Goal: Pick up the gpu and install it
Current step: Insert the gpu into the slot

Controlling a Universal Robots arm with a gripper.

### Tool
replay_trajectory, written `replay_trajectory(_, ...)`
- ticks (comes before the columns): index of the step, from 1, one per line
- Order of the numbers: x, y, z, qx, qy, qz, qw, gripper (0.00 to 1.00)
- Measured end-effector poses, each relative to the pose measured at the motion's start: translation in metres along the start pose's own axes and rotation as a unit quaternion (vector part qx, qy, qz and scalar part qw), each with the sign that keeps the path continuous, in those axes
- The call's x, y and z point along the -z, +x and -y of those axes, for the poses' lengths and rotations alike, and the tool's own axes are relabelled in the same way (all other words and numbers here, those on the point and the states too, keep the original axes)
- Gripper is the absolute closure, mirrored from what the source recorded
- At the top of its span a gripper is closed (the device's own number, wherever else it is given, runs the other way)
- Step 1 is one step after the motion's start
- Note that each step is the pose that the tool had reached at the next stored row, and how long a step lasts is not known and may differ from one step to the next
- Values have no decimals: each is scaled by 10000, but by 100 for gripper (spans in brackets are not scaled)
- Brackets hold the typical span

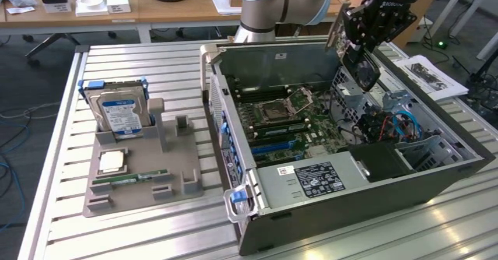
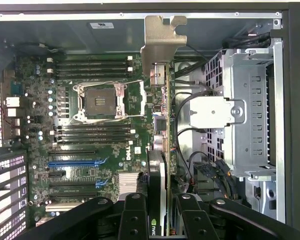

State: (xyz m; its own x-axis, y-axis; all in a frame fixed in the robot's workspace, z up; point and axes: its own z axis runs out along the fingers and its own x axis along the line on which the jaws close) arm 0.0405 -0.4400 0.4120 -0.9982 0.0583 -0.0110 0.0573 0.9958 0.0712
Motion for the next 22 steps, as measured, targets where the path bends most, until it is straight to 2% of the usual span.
replay_trajectory(7,0,0,0,294,-2,-21,9996,73)
replay_trajectory(12,-1,2,0,631,-2,-45,9980,73)
replay_trajectory(17,-3,5,1,1004,0,-71,9949,73)
replay_trajectory(22,-4,5,1,1417,2,-101,9899,73)
